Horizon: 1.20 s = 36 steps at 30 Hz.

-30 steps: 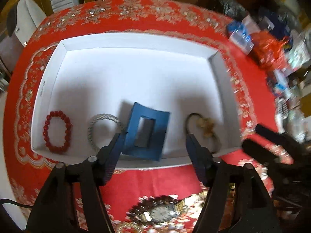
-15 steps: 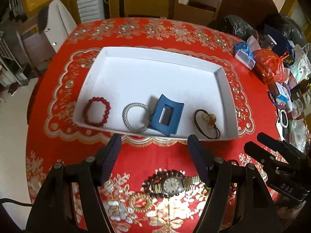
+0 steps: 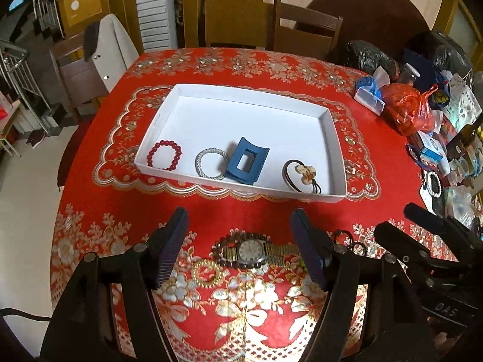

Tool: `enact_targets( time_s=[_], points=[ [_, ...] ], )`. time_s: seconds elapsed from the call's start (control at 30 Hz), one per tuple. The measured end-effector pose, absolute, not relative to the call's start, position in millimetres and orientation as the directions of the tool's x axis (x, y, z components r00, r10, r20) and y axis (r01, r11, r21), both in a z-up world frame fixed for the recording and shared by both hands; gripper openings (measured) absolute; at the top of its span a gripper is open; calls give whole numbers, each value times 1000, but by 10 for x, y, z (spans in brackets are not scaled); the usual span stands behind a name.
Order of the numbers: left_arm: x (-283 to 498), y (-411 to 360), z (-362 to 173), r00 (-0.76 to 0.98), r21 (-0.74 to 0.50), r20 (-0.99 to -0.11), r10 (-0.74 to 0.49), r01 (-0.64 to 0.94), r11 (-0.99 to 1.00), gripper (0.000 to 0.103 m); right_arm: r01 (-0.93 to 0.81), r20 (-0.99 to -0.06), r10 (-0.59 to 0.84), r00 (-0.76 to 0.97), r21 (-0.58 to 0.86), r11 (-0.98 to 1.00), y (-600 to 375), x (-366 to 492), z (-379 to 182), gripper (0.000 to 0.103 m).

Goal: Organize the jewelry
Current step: 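Withdraw both tools from the tray toward the watch and green beads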

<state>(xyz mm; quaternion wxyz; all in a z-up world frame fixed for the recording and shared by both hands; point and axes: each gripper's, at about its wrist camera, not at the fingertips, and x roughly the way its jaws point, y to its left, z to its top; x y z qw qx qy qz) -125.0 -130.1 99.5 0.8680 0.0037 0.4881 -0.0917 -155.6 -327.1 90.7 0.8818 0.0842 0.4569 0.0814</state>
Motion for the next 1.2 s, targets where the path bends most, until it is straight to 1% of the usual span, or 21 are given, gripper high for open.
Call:
enact_targets(
  time_s=[0.37,0.63,1.2],
  points=[
    [-1626,-1309,1186,563,-64,-816,-135,143,988,70,-75,-763,211,611,209,975,-3277,-1889,1128,76],
    [-1776,-1292,1253,567,-69,-814,-127,124,990,70,-73,-751,198,630,197,978,-3235,-2066,1237,76],
    [-1778,-1318,1236,564,-60,-817,-119,123,991,70,-71,-764,205,612,206,976,-3255,-2066,1175,76]
  ],
)
